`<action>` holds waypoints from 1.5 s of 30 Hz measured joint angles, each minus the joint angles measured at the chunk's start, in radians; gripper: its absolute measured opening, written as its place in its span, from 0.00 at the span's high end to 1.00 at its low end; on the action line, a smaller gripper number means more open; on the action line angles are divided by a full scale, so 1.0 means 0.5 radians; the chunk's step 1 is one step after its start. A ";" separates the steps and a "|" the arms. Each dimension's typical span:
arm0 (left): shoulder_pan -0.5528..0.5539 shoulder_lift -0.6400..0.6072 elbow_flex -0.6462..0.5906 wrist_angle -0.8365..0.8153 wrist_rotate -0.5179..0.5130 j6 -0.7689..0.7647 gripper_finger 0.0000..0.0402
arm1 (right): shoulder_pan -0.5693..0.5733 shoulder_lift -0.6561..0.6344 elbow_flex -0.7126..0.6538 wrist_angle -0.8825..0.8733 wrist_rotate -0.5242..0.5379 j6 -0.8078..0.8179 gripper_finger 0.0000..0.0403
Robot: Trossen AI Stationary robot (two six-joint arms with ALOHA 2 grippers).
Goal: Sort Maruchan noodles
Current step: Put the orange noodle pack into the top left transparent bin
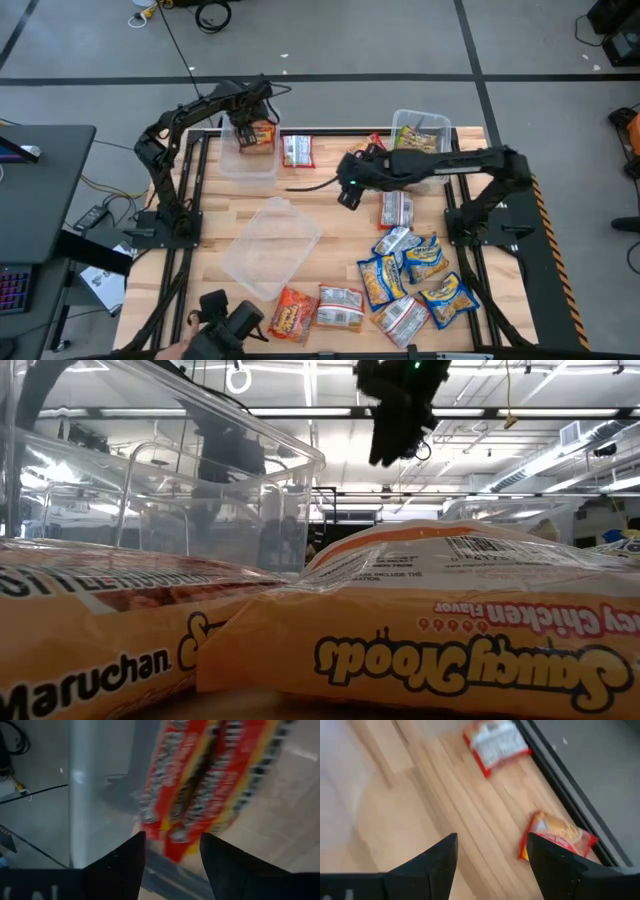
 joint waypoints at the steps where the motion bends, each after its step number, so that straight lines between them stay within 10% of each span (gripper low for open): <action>1: 0.015 -0.016 0.000 0.016 0.002 -0.001 0.53 | -0.021 0.039 0.019 -0.040 -0.001 -0.021 0.41; 10: 0.074 -0.314 0.000 0.030 0.171 -0.171 0.53 | -0.260 0.398 0.023 -0.133 -0.005 -0.141 0.48; 17: 0.044 -0.600 0.001 -0.050 0.905 -0.420 0.53 | -0.457 0.595 0.023 -0.096 -0.241 -0.154 0.50; 32: -0.118 -0.329 -0.002 -0.366 0.977 -0.690 0.53 | -0.509 0.562 0.022 0.064 -0.476 -0.221 0.50; 45: -0.107 -0.343 -0.002 -0.435 0.952 -0.735 0.53 | -0.566 0.661 -0.156 1.264 -0.654 -1.143 0.50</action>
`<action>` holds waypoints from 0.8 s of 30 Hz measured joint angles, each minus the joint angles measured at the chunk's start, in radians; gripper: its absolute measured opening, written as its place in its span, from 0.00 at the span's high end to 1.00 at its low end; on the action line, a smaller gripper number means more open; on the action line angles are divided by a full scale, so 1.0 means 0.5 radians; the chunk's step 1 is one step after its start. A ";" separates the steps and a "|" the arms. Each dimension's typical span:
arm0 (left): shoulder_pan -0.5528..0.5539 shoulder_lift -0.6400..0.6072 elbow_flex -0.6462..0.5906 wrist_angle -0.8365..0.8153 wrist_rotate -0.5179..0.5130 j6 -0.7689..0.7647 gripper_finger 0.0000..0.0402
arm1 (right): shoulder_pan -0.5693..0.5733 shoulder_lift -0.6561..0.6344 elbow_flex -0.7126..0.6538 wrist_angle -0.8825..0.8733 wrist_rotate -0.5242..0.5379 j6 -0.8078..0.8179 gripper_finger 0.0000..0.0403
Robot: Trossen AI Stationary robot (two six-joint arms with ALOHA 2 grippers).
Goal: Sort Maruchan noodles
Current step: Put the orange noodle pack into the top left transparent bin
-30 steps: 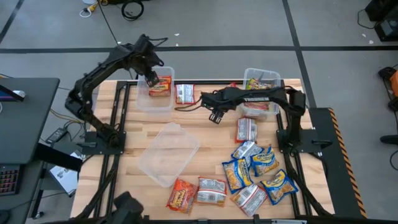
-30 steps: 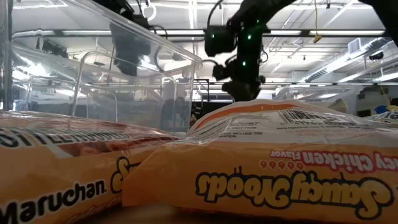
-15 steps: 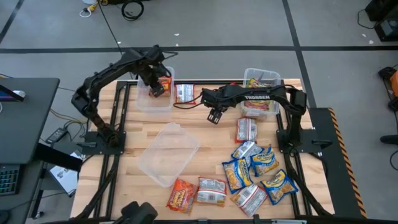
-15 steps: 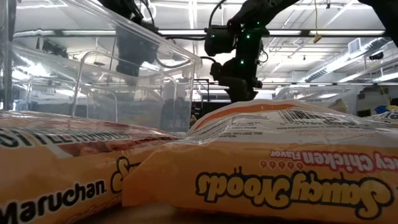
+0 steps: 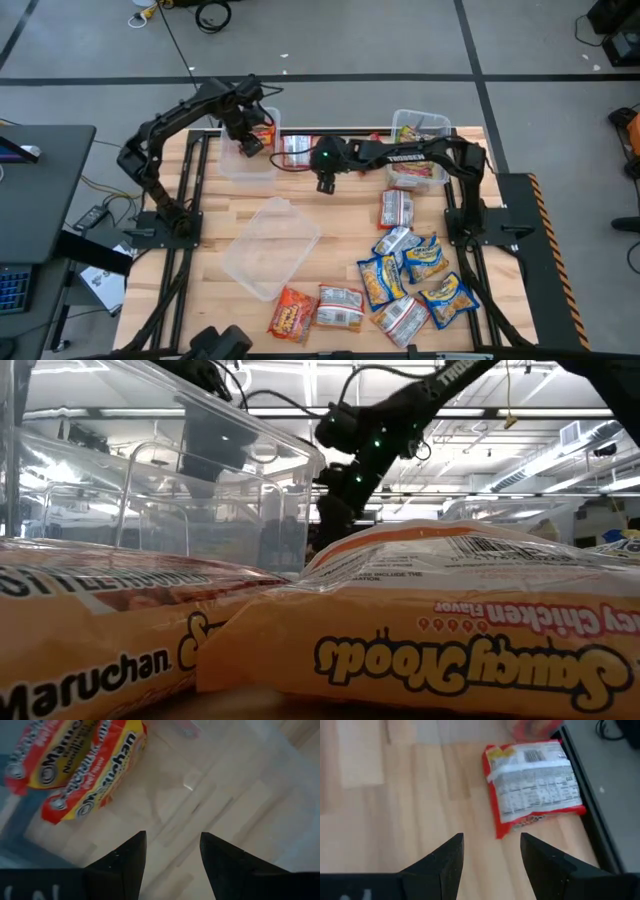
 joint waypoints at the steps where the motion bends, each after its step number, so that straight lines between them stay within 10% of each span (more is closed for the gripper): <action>1: 0.000 -0.025 0.000 0.006 -0.010 -0.003 0.53 | -0.016 0.019 -0.020 0.048 -0.015 -0.049 0.50; 24: -0.049 -0.644 0.001 0.044 -0.014 -0.234 0.53 | -0.057 0.397 0.086 0.270 0.304 0.321 0.67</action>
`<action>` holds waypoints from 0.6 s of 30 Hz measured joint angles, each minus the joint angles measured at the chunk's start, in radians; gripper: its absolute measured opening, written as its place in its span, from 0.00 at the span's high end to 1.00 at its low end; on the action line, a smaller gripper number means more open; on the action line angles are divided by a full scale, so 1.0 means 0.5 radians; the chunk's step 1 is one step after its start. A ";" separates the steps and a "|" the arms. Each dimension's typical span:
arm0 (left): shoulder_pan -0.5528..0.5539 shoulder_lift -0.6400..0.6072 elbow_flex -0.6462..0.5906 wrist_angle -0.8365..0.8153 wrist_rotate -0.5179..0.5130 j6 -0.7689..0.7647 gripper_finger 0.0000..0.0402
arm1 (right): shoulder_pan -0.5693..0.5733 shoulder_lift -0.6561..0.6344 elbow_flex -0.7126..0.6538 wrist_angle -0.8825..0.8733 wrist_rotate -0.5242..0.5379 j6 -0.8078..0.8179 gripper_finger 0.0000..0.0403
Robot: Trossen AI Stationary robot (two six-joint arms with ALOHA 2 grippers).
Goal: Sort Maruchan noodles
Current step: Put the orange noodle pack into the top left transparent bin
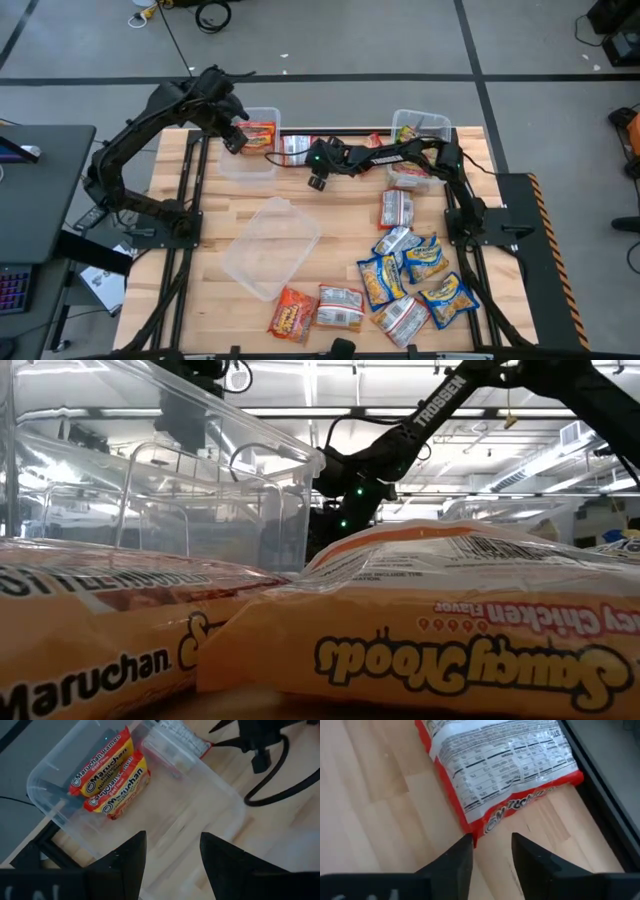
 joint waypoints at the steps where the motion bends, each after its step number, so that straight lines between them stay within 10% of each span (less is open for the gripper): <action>1: 0.001 -0.014 0.000 0.000 0.000 -0.010 0.53 | 0.006 0.000 0.000 0.003 0.016 -0.011 0.69; 9: 0.001 -0.090 0.000 -0.016 0.000 -0.029 0.53 | 0.049 0.000 0.051 -0.110 -0.125 -0.167 0.96; 18: -0.002 -0.100 0.000 -0.047 0.000 -0.014 0.53 | 0.159 -0.032 0.053 -0.453 -0.285 0.073 0.99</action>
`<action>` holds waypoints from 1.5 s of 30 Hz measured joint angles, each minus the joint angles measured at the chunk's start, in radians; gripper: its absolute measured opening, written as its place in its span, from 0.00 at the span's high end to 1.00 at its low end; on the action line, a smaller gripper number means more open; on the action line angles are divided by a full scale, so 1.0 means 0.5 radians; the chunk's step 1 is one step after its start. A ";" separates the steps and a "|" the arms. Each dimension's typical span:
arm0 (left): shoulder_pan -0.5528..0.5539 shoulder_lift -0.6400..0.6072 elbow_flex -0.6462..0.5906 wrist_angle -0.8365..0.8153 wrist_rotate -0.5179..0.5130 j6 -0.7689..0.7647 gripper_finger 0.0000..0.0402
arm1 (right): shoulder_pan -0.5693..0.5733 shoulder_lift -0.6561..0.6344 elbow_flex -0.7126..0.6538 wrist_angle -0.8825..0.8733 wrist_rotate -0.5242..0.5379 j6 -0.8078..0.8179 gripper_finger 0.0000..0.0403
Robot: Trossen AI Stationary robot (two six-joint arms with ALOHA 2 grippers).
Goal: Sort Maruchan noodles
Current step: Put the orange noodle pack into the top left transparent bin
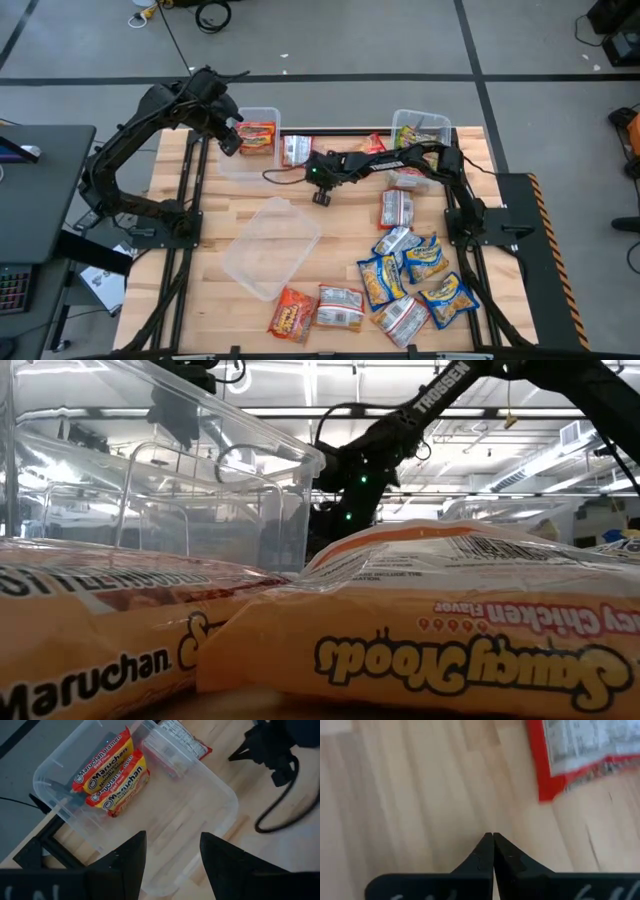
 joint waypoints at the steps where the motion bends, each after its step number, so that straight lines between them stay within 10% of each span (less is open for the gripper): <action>1: 0.000 0.000 0.000 -0.008 0.000 0.004 0.53 | 0.025 -0.013 -0.001 -0.035 0.053 0.034 0.99; 15: -0.005 -0.298 -0.001 -0.008 -0.021 0.010 0.53 | 0.094 -0.046 -0.316 0.785 0.425 0.872 0.76; 30: -0.085 -0.574 -0.001 0.012 -0.024 -0.178 0.53 | 0.023 -0.041 -0.798 1.932 0.642 0.579 0.35; 45: -0.343 -0.587 0.000 0.026 -0.110 -0.394 0.53 | 0.040 0.157 -0.703 2.020 0.733 0.588 0.47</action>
